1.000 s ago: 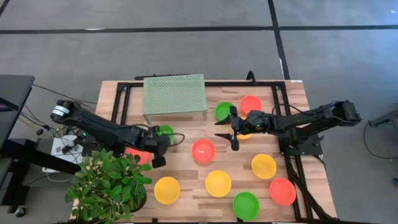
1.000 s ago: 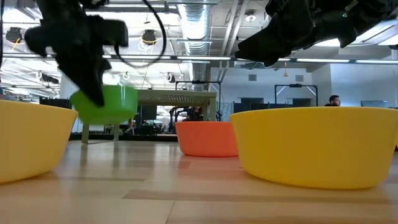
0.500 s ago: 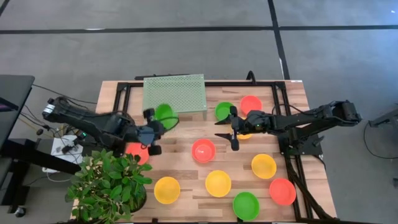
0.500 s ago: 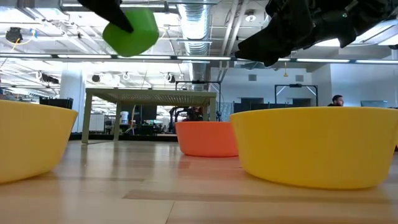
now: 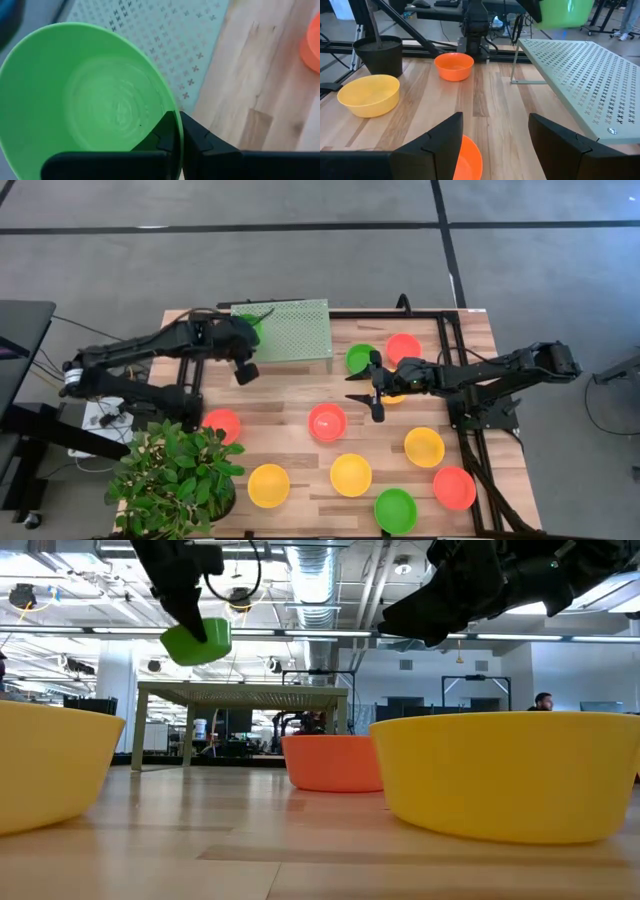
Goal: Pick & Place Mini bowls
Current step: Put the green bowl on the shelf, then put the yellow bowl on the shelf, then put the orange bowl on the shelf
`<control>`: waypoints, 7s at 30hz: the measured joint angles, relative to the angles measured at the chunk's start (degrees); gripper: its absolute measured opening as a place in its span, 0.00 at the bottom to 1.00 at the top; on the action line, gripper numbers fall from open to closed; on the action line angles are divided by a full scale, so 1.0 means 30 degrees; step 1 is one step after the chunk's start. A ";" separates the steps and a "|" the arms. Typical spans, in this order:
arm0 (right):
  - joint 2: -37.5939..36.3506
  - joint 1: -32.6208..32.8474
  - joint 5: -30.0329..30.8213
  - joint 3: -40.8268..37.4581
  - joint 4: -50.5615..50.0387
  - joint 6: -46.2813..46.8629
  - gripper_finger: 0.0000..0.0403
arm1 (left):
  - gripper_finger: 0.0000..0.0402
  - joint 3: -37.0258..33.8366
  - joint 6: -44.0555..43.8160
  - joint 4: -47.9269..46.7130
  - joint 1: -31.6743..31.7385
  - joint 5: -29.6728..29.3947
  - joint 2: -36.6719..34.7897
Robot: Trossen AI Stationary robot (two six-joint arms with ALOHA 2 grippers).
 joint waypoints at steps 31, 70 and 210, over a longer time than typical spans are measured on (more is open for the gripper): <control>0.0000 0.0000 -0.0007 0.0000 -0.0017 0.0129 0.55 | 0.33 -0.0755 0.0400 0.1230 0.0601 -0.2435 0.0607; 0.2669 0.1464 0.5407 0.1464 -1.5959 0.9114 0.55 | 0.32 -0.8398 -0.4624 1.7094 -1.2575 -0.2129 -0.1088; 0.9209 -0.3480 0.6852 2.7105 -3.6447 0.2621 0.20 | 0.32 -0.8456 -0.3242 1.8035 -1.2419 -0.5640 -0.6290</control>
